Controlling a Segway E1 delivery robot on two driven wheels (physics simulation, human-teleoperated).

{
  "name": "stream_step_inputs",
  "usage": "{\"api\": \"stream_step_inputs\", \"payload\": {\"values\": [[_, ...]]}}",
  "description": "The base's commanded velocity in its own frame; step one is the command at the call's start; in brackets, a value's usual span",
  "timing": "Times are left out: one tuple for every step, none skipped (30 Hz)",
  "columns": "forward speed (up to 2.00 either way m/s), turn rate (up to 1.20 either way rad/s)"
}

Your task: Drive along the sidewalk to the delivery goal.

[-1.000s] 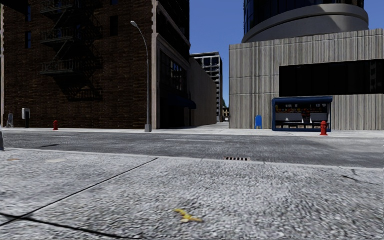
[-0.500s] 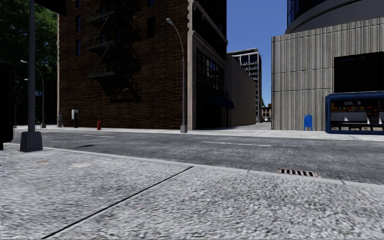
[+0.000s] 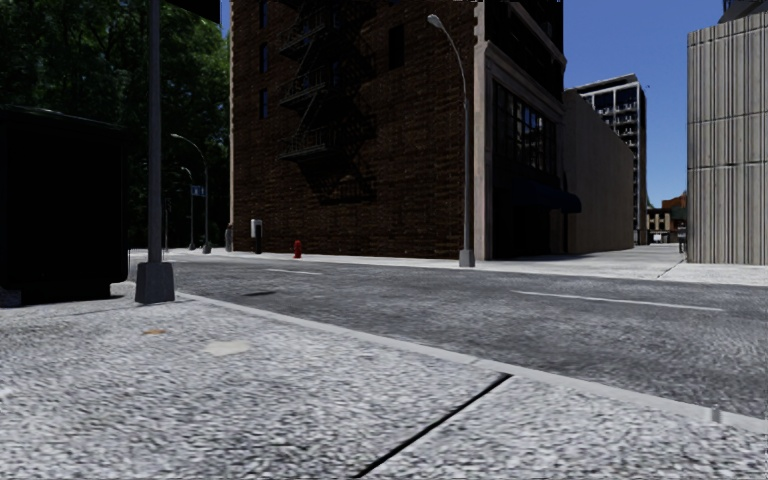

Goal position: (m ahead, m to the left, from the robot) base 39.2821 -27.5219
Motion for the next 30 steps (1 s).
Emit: {"api": "stream_step_inputs", "payload": {"values": [[1.73, 0.65], [1.71, 0.66], [1.69, 0.67], [1.69, 0.67], [1.67, 0.68], [1.66, 0.68], [1.65, 0.68], [1.65, 0.68], [1.65, 0.68], [1.65, 0.68], [1.65, 0.69], [1.65, 0.7], [1.65, 0.71], [1.65, 0.71], [1.65, 0.71], [1.65, 0.71], [1.65, 0.72], [1.65, 0.72], [1.65, 0.72], [1.65, 0.72], [1.65, 0.72], [1.65, 0.72], [1.65, 0.72], [1.65, 0.72], [1.65, 0.72], [1.65, 0.72], [1.65, 0.72], [1.65, 0.72], [1.65, 0.72], [1.65, 0.72]]}}
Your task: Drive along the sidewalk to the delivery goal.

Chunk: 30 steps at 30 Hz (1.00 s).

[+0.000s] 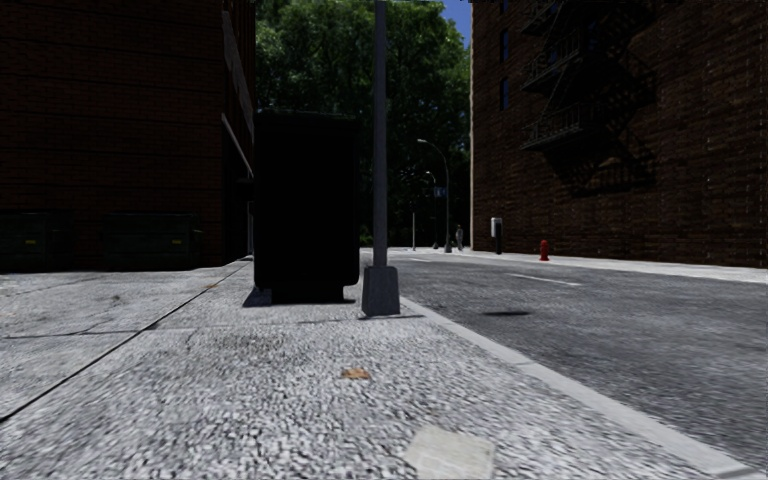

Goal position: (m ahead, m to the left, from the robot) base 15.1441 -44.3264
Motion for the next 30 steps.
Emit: {"api": "stream_step_inputs", "payload": {"values": [[1.65, 0.72], [1.65, 0.72], [1.65, 0.72], [1.65, 0.72], [1.65, 0.72], [1.65, 0.72], [1.65, 0.72], [1.65, 0.72], [1.65, 0.72], [1.65, 0.72], [1.65, 0.72], [1.65, 0.72], [1.65, 0.72], [1.65, 0.72], [1.65, 0.72], [1.65, 0.72], [1.65, 0.72], [1.65, 0.72], [1.65, 0.72], [1.65, 0.72], [1.65, 0.72], [1.65, 0.72], [1.65, 0.72], [1.65, 0.72], [1.65, 0.72], [1.65, 0.72], [1.65, 0.72], [1.65, 0.72], [1.65, 0.72], [1.65, 0.72]]}}
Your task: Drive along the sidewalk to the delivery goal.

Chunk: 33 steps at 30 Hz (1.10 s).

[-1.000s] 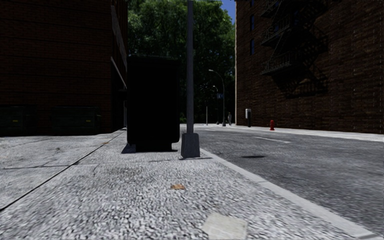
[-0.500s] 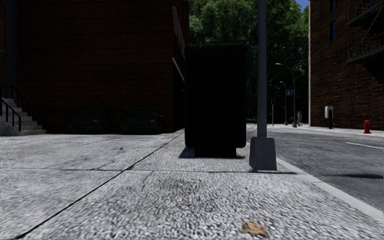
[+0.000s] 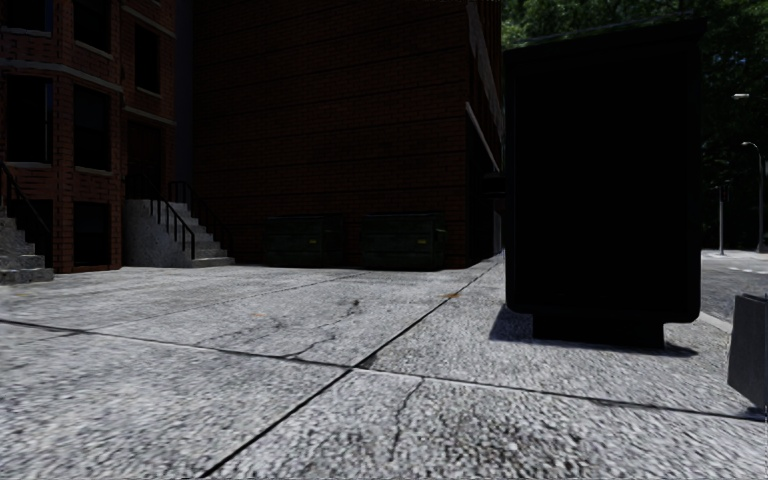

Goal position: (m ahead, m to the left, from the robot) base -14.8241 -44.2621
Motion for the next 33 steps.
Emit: {"api": "stream_step_inputs", "payload": {"values": [[1.65, 0.71], [1.65, 0.71], [1.65, 0.71], [1.68, 0.64], [2.0, 0.46], [2.0, 0.37], [2.0, 0.37], [2.0, 0.12], [2.0, 0.0], [2.0, 0.0], [2.0, 0.0], [2.0, 0.0], [2.0, 0.0], [2.0, 0.0], [2.0, -0.04], [2.0, -0.27], [2.0, -0.27], [2.0, -0.61], [2.0, -0.66], [2.0, -0.67], [2.0, -0.62], [2.0, -0.62], [2.0, -0.61], [2.0, -0.6], [2.0, -0.58], [2.0, -0.58], [2.0, -0.56], [2.0, -0.55], [2.0, -0.55], [2.0, -0.55], [2.0, -0.55], [2.0, -0.55], [2.0, -0.55]]}}
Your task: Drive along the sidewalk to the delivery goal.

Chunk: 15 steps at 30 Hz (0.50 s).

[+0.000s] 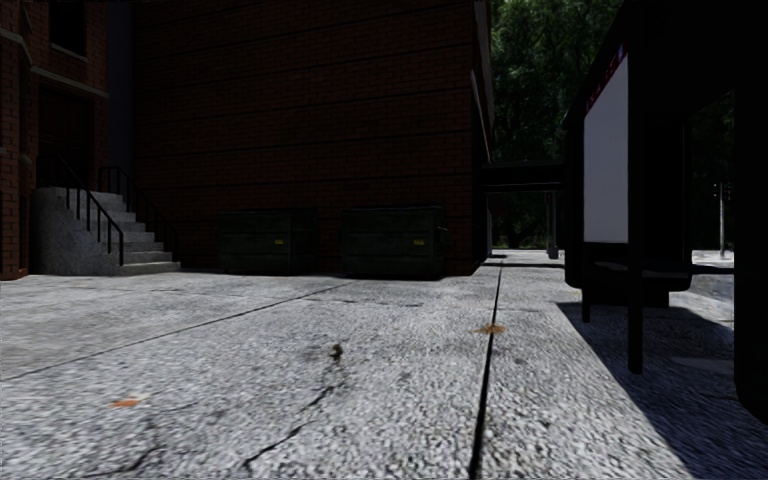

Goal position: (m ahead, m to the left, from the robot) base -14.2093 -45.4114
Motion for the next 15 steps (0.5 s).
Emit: {"api": "stream_step_inputs", "payload": {"values": [[2.0, -0.54], [2.0, -0.54], [2.0, -0.4], [2.0, -0.4], [2.0, -0.4], [2.0, -0.4], [2.0, -0.4], [2.0, -0.4], [2.0, -0.4], [2.0, -0.4], [2.0, -0.4], [2.0, -0.4], [2.0, -0.39], [2.0, -0.39], [2.0, -0.39]]}}
